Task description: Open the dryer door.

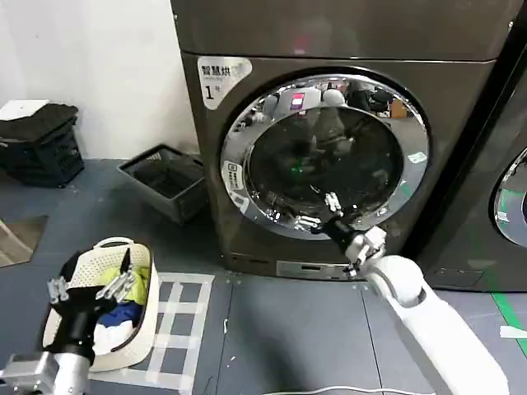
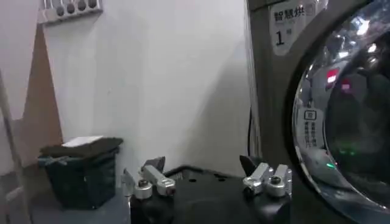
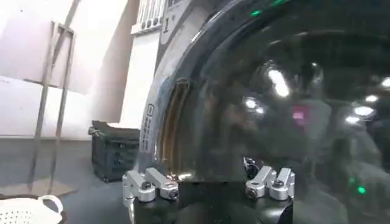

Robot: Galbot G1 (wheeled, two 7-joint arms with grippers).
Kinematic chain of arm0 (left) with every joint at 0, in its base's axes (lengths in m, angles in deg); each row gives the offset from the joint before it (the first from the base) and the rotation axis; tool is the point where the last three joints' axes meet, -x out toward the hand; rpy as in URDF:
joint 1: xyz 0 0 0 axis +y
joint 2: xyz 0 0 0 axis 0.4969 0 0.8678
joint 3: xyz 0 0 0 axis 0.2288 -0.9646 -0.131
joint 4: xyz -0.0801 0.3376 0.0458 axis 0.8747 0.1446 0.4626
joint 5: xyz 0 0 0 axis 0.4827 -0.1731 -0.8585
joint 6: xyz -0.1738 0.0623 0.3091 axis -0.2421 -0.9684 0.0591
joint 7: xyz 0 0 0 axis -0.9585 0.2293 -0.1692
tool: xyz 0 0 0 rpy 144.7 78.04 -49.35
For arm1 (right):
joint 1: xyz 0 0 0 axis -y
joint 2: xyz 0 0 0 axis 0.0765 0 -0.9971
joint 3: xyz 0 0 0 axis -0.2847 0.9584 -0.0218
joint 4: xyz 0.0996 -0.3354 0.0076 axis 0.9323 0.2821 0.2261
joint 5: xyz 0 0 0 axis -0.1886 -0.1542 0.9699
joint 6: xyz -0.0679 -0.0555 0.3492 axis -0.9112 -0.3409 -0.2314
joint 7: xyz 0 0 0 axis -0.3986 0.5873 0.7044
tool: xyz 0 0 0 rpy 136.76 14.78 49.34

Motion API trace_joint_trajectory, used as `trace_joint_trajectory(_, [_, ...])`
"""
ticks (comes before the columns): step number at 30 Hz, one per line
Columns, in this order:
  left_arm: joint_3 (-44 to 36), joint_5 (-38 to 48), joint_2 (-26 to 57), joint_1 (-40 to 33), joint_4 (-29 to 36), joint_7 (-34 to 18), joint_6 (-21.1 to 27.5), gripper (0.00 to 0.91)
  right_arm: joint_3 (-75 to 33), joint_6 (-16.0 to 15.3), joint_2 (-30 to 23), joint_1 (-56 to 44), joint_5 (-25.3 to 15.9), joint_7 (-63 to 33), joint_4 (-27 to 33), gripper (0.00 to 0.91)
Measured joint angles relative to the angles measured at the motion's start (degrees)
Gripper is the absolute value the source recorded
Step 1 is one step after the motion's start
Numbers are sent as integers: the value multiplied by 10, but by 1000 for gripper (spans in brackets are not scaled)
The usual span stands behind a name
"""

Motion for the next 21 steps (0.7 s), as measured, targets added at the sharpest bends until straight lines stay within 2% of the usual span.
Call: trace_joint_trajectory(21, [1,-9,-1,1,0,10,-5,907,84,-1,-51,102,-2,1,78,907])
